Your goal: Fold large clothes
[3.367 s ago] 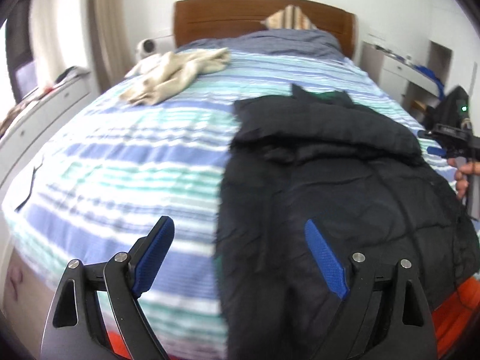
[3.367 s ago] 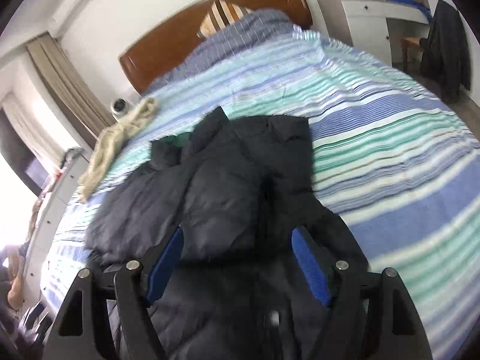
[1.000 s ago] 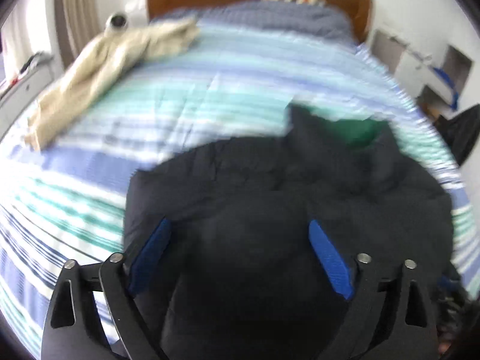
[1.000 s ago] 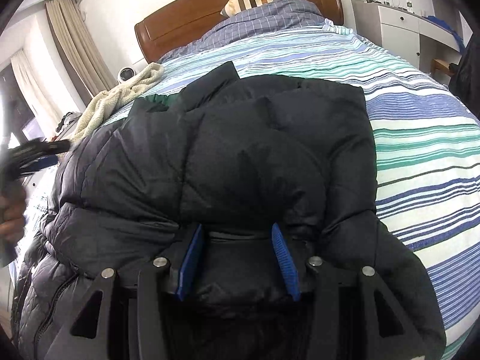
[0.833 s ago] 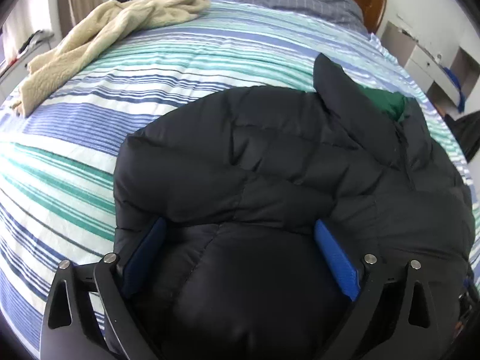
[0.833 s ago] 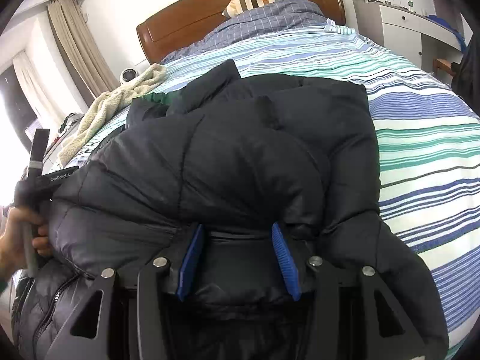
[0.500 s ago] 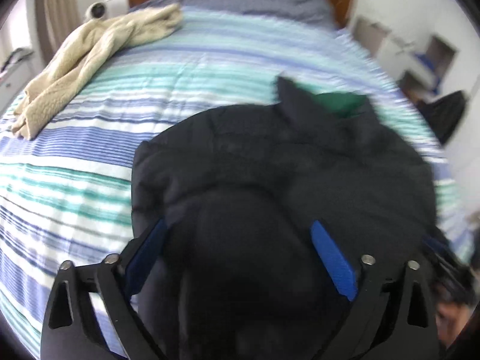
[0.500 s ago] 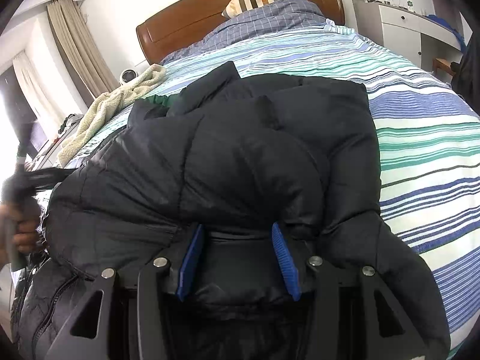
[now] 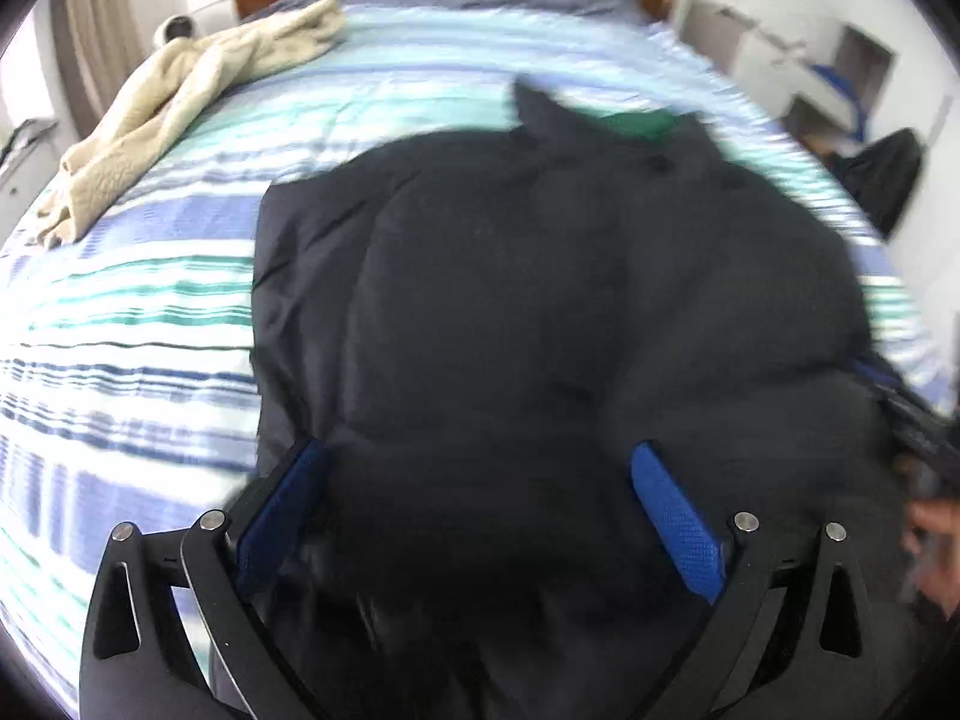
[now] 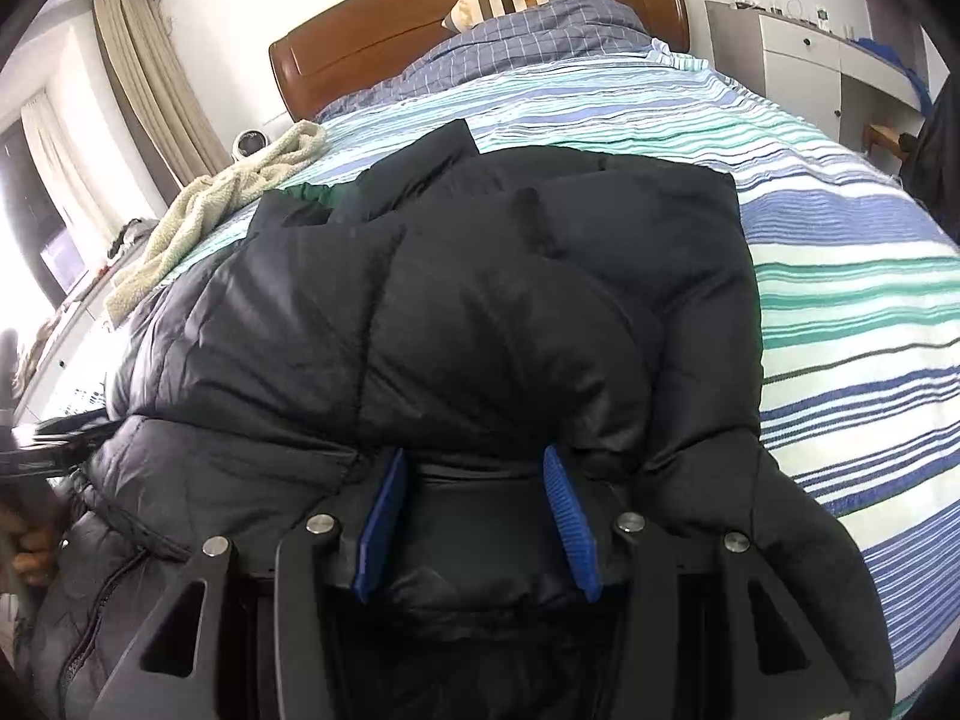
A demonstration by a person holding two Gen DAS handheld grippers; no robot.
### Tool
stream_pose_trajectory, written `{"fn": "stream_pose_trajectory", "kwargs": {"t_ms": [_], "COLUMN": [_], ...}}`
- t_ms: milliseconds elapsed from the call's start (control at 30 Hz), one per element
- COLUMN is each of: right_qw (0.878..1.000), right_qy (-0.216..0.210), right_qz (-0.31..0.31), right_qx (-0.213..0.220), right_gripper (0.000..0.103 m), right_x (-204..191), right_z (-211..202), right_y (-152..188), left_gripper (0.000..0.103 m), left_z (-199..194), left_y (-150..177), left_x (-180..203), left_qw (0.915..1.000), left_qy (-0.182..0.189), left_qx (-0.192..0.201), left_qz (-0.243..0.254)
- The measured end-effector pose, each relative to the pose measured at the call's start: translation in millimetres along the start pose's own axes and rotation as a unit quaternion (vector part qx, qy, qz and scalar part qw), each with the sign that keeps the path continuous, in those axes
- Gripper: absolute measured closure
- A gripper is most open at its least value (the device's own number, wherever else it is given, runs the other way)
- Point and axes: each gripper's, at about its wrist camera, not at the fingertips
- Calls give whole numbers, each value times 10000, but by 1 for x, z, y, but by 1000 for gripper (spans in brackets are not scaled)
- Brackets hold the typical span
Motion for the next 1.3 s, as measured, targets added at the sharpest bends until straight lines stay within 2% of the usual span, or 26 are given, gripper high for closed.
{"fn": "stream_pose_trajectory", "kwargs": {"t_ms": [100, 167, 233, 267, 300, 400, 467, 500, 533, 567, 600, 667, 733, 800, 900, 967, 1000, 1067, 1133, 1300], "right_qw": [10000, 10000, 9999, 9997, 9996, 9990, 9986, 9982, 9978, 9975, 9966, 9906, 9913, 9934, 9932, 9918, 9921, 9912, 9942, 9947], "right_qy": [22, 43, -93, -194, -239, -357, -399, -452, -495, -494, -422, -270, -246, -382, -614, -539, -403, 35, 140, 291], "right_qz": [-45, -33, 9, -16, -55, -215, -340, -389, -426, -497, -643, -904, -1026, -915, -989, -1150, -1191, -1059, -981, -850], "right_qx": [-52, -65, 47, 131, 162, 161, 94, 73, 58, -7, -282, -987, -787, -571, 21, 128, -12, -789, -414, -493], "right_gripper": [54, 54, 51, 51, 51, 51, 51, 51, 46, 36, 32, 32, 32, 32, 32, 26, 25, 25, 25, 24], "right_x": [-5, -8, -10, -12, -14, -24, -30, -32, -32, -31, -29, -24, -24, -31, -51, -59, -59, -51, -50, -51], "right_z": [-15, -32, -58, -75, -86, -121, -142, -153, -161, -166, -162, -145, -154, -176, -218, -222, -214, -181, -182, -172], "right_y": [-6, -10, -12, -11, -11, -5, 0, 6, 12, 22, 38, 67, 72, 62, 49, 58, 71, 104, 113, 110], "left_gripper": [1, 1, 7, 7, 7, 7, 8, 9, 9, 9, 9, 9, 8, 4, 1, 1, 1, 1, 1, 1], "left_z": [-29, -25, -5, 7, 14, 17, 14, 9, 5, -7, -17, -50, -85, -130, -159, -148, -135, -113, -119, -135], "left_y": [11, 26, 35, 36, 32, 29, 32, 35, 38, 43, 47, 54, 63, 71, 86, 100, 114, 137, 151, 166], "left_x": [6, 8, 6, 0, -10, -30, -27, -24, -20, -15, -14, -4, 5, 13, 35, 47, 55, 64, 66, 53], "left_qw": [9991, 9983, 9953, 9936, 9930, 9893, 9896, 9906, 9914, 9927, 9932, 9957, 9990, 9998, 9979, 9974, 9975, 9985, 9987, 9991], "left_qy": [322, 30, -536, -866, -1096, -1286, -1303, -1271, -1228, -1163, -1130, -896, -426, 100, 493, 609, 652, 445, 215, 320], "left_qx": [-48, -229, -411, -469, -402, -303, -324, -350, -351, -314, -276, -150, -84, 106, 407, 394, 240, -28, 276, 293], "left_qz": [274, 530, 691, 544, 178, -617, -524, -376, -271, -80, 40, 171, 55, -106, -85, -3, 119, 314, 377, 4]}}
Point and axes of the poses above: each gripper's, at about its wrist camera, not at the fingertips, and z roughly the way its jaws point, x to its right, y to its underside, and after that the axes turned 15 degrees about x, right-handed
